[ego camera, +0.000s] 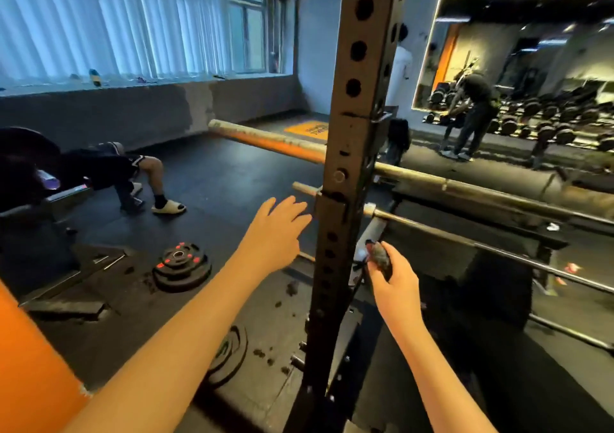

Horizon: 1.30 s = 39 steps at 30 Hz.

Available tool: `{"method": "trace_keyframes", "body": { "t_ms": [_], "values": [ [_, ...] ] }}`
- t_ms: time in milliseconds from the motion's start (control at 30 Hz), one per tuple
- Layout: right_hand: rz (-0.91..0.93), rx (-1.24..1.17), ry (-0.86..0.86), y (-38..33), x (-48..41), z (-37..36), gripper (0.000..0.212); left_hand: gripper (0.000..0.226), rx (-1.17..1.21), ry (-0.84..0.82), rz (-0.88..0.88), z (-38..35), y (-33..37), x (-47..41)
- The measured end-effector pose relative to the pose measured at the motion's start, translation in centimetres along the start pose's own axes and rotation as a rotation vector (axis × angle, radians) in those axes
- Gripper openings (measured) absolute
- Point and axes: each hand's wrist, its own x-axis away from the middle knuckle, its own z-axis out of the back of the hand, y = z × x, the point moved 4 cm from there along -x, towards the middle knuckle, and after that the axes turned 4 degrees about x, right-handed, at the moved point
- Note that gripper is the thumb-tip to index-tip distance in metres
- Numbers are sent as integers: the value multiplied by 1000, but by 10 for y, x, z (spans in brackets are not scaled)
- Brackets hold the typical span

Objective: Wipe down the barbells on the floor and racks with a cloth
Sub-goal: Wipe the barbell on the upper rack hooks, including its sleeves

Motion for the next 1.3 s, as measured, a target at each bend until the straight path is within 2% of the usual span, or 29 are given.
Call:
{"method": "trace_keyframes", "body": {
  "t_ms": [100,333,567,700,833,900,1000,1167,1300],
  "values": [
    [-2,-53,10,-25,15,-18,37,54,69,-68,123,5,-35,36],
    [54,-77,-79,-61,37,-59,35,54,196,-157,197,0,-76,85],
    [114,-77,-87,-73,12,-109,38,54,229,-105,204,-18,-119,77],
    [133,-123,-75,-89,-32,-163,43,55,194,-87,173,-41,-170,37],
    [131,-183,48,-105,-94,-206,45,56,185,3,68,-57,-223,-41],
    [104,-203,133,-109,-124,-216,42,57,188,20,-44,-71,-243,-80],
    [133,-183,243,-114,-159,-222,40,57,238,68,-95,-86,-263,-125],
    [154,-40,323,-118,-192,-226,41,49,358,237,-213,-90,-260,-172],
    [223,123,568,-129,-209,-209,48,44,352,331,-244,-81,-264,-211]
  ]
}}
